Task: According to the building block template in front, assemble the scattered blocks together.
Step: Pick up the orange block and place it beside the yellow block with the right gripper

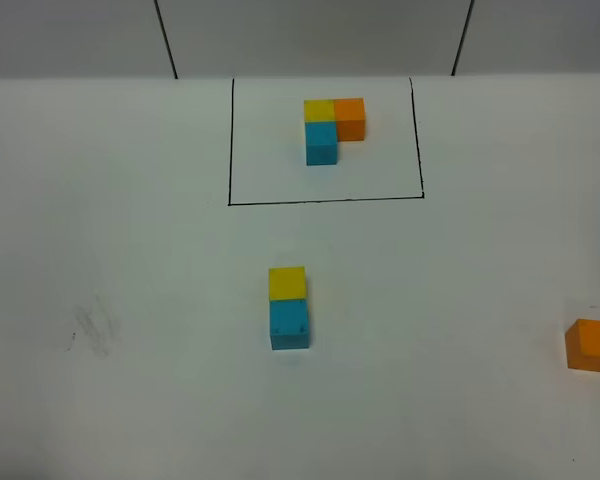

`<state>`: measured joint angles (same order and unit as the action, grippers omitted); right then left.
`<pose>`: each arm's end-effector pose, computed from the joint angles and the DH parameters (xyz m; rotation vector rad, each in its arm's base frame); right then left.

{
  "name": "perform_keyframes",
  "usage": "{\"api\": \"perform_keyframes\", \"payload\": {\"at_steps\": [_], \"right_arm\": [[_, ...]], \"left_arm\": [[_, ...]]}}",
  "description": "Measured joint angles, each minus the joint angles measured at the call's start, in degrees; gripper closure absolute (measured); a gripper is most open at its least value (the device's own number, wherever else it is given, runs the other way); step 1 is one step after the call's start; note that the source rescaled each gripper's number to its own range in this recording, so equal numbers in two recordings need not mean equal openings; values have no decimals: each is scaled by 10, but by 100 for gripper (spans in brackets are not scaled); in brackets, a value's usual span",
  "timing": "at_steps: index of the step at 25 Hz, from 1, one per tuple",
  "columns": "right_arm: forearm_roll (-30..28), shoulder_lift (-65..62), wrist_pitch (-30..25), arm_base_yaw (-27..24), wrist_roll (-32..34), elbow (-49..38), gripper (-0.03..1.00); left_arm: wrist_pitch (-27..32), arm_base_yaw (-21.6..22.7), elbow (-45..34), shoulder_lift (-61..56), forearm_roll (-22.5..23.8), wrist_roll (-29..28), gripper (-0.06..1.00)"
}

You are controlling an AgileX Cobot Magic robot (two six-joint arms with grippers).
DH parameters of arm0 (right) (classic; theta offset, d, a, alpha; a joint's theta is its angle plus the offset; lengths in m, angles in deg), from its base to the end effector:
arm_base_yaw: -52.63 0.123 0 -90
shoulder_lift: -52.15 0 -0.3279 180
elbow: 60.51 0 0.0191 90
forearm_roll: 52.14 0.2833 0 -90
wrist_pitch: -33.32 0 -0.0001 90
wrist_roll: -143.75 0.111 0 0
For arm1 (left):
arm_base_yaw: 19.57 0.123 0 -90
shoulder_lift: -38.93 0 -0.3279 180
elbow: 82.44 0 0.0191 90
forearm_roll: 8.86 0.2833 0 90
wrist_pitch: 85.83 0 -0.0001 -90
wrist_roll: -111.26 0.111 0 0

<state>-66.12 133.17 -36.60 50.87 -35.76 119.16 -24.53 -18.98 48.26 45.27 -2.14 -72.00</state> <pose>0.2779 -0.0337 0.4140 0.0185 2.6250 -0.3380 -0.0044 0.0114 0.2850 -0.0754 2.0358 0.1110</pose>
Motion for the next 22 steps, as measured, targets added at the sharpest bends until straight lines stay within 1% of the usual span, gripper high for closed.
{"api": "perform_keyframes", "payload": {"at_steps": [3,5,7,9,12,16,22], "right_arm": [[17,0,1,-1,9,-67,9],[43,0,11,-1,17,-113,9],[76,0,49,0,21,-158,10],[89,0,94,9,24,-206,11],[90,0,142,28,43,-251,12],[88,-1,185,56,76,-291,13],[88,-2,275,60,88,-366,16]], "left_arm": [[0,0,0,0,0,0,26],[0,0,0,0,0,0,26],[0,0,0,0,0,0,26],[0,0,0,0,0,0,26],[0,0,0,0,0,0,26],[0,0,0,0,0,0,26],[0,0,0,0,0,0,26]]}}
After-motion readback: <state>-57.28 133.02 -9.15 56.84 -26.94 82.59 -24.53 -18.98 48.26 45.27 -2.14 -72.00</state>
